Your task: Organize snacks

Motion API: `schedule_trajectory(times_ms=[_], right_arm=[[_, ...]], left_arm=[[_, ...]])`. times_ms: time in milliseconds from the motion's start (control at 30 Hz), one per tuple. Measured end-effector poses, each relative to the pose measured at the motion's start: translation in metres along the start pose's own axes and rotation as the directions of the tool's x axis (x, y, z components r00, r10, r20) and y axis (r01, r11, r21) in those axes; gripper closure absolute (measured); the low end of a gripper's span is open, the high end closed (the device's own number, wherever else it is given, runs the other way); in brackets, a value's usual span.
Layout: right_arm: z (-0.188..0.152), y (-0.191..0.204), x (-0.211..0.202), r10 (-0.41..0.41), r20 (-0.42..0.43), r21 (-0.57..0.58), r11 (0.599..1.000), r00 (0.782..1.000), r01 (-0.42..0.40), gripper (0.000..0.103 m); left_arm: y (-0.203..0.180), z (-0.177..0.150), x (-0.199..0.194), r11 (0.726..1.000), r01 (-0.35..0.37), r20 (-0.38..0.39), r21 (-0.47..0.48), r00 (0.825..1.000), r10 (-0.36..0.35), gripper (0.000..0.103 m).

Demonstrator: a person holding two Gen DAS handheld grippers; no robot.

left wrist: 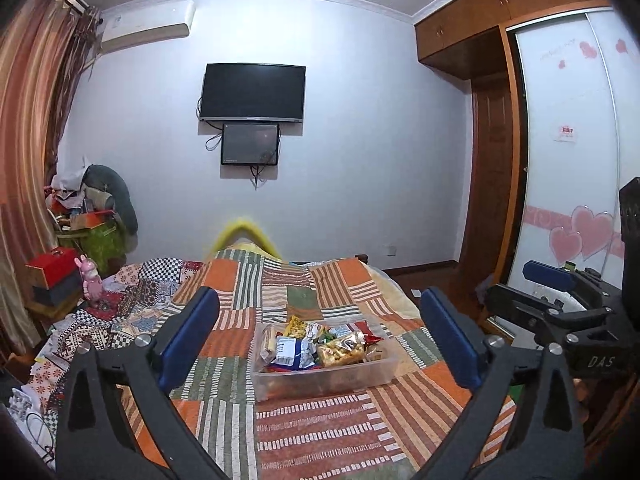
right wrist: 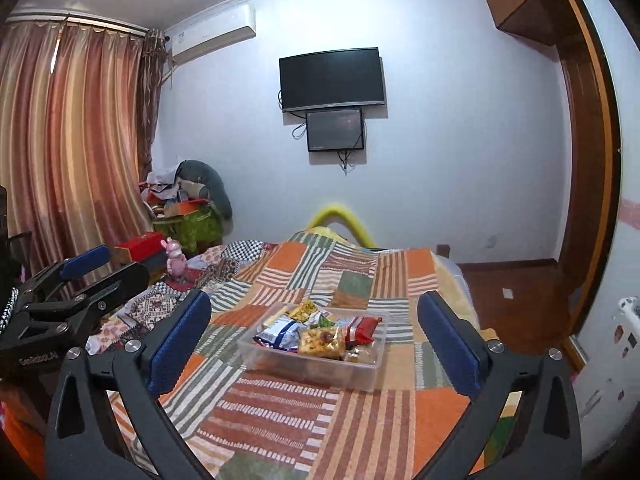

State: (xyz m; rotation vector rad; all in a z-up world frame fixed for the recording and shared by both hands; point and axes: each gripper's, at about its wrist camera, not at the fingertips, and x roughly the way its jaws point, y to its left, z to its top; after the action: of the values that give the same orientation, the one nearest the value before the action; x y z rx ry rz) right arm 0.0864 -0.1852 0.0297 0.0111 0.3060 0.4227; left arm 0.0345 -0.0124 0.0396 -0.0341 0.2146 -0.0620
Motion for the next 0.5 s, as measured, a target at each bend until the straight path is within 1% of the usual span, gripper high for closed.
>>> schedule_trajectory(times_ms=[133, 500], right_arm=[[-0.0017, -0.0023, -0.0037, 0.012, 0.003, 0.007, 1.000, 1.000, -0.012, 0.000], [-0.0069, -0.0031, -0.0074, 0.004, 0.006, 0.008, 1.000, 1.000, -0.004, 0.000]], left_arm=[[-0.0021, -0.0026, -0.0028, 1.000, 0.006, 0.003, 0.006, 1.000, -0.006, 0.001], [-0.0015, -0.0060, -0.0012, 1.000, 0.012, -0.006, 0.000, 1.000, -0.012, 0.000]])
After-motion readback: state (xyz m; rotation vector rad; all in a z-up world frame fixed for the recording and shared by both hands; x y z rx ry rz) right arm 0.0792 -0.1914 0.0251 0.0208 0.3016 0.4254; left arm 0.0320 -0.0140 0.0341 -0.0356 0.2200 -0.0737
